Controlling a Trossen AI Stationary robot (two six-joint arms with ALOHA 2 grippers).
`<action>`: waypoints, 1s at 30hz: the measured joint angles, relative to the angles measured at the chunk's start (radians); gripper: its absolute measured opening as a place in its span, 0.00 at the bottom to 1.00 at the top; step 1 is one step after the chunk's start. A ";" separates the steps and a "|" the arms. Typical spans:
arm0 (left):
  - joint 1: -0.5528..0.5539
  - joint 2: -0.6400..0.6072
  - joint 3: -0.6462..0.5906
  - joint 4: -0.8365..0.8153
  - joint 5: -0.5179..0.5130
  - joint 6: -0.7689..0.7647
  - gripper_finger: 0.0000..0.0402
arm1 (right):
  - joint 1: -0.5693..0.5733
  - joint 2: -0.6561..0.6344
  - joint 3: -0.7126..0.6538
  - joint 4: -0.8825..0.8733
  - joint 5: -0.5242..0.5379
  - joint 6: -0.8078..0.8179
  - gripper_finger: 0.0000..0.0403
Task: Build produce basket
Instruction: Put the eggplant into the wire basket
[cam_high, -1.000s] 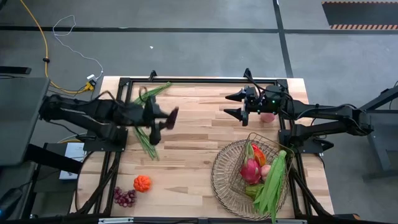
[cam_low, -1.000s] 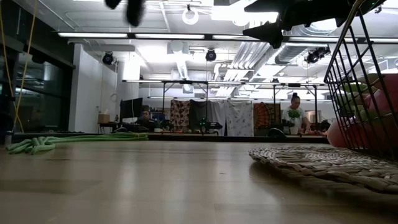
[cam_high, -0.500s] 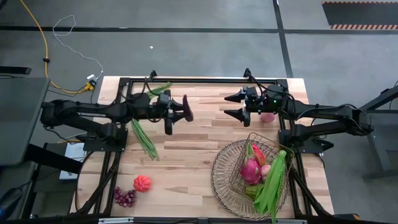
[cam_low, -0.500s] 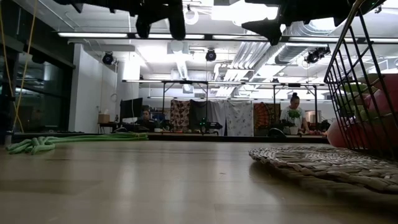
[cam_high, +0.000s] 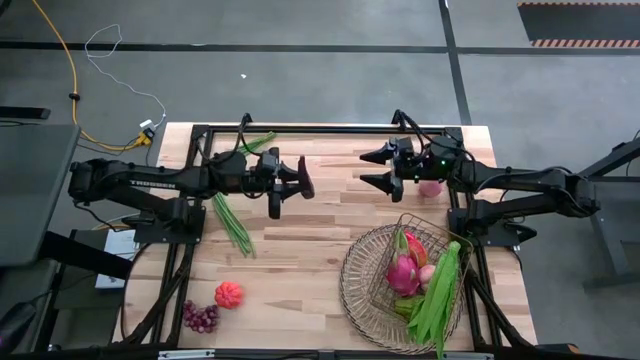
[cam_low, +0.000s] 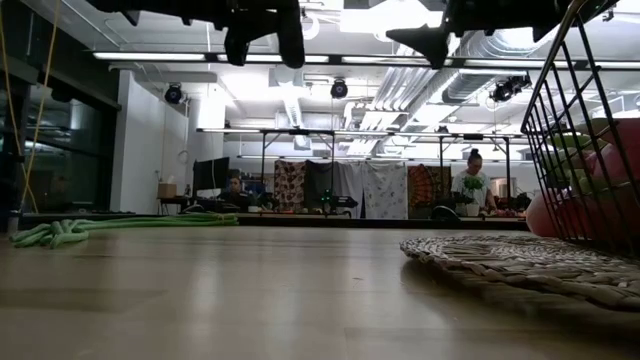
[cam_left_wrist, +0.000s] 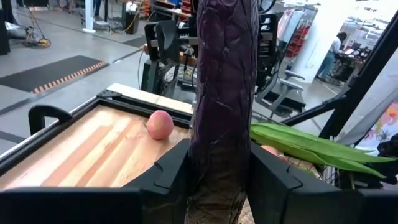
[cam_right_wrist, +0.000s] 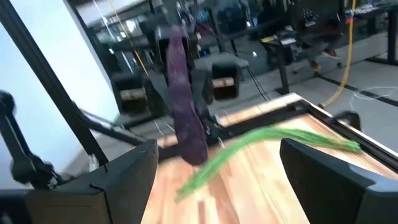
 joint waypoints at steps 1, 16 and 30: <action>-0.001 0.012 0.001 0.016 -0.002 0.010 0.29 | 0.009 0.013 0.001 0.017 0.004 0.001 0.81; -0.007 0.290 0.217 0.031 0.003 0.022 0.29 | 0.102 0.329 0.247 0.044 0.063 -0.024 0.81; -0.007 0.292 0.219 0.034 0.003 0.002 0.29 | 0.101 0.345 0.286 0.023 0.050 -0.006 0.53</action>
